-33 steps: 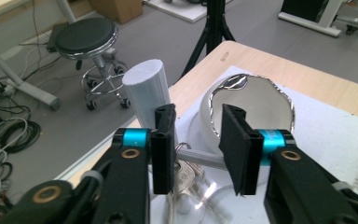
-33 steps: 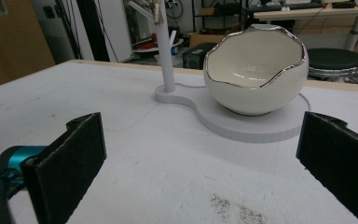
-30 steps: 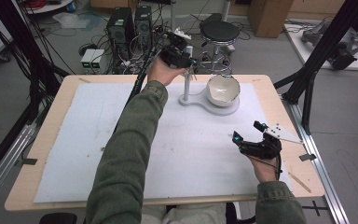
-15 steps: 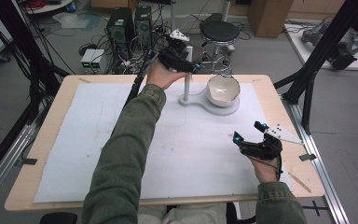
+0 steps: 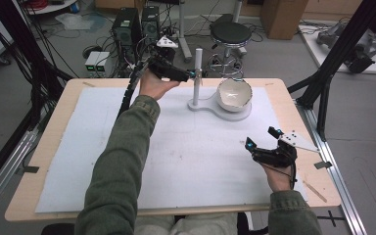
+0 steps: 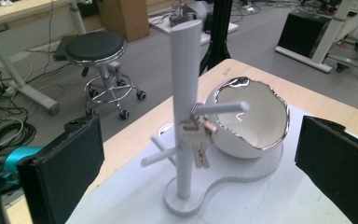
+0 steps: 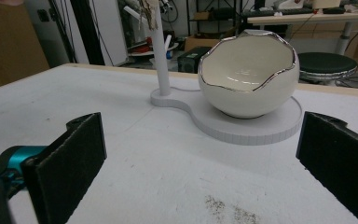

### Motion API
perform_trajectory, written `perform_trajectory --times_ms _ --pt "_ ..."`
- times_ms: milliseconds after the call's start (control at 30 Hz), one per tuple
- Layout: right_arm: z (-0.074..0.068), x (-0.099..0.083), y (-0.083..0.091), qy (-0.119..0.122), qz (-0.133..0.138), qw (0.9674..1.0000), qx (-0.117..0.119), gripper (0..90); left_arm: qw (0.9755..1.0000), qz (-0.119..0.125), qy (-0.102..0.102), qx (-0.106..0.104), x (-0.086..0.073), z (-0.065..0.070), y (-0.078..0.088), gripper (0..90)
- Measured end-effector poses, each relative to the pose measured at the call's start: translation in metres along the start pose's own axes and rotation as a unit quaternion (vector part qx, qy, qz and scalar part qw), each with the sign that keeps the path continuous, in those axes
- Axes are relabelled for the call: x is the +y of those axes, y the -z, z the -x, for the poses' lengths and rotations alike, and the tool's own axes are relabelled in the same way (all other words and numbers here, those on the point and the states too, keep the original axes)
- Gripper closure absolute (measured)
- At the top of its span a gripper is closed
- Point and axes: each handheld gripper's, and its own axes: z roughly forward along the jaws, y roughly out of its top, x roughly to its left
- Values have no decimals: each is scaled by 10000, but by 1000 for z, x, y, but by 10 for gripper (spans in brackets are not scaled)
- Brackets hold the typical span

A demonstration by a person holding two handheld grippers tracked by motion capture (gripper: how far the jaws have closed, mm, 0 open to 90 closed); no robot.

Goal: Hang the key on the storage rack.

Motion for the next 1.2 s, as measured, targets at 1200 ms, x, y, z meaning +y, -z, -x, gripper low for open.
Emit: perform_trajectory --times_ms 1200 --pt "0 0 1 -28 9 10000 -62 4 9994 233 80 255 -63 -20 68 16"
